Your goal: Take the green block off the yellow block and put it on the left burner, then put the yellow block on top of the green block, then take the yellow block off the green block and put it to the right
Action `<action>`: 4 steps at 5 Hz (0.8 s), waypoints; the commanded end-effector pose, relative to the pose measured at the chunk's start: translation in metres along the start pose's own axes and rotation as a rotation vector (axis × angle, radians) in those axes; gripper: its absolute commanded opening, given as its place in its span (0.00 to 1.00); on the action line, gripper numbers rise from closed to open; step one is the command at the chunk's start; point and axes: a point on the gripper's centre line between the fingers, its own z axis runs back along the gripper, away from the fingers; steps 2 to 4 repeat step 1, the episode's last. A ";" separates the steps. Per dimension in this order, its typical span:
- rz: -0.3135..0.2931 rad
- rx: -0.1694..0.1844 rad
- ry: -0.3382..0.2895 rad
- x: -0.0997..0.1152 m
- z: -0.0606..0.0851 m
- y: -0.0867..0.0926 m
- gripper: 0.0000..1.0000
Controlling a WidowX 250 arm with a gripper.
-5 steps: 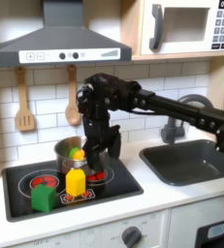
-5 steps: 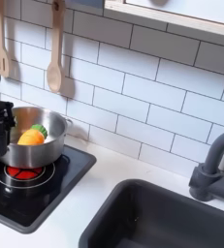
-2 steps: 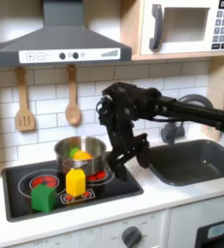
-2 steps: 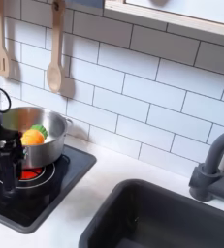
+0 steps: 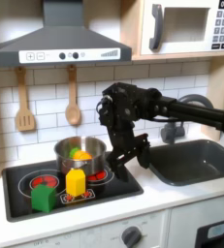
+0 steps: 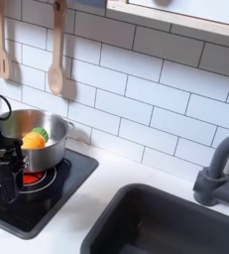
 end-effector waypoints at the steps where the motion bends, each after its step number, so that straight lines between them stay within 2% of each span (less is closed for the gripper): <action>1: 0.001 0.000 -0.002 0.000 0.001 0.000 1.00; 4: 0.001 0.000 -0.002 0.000 0.001 0.000 1.00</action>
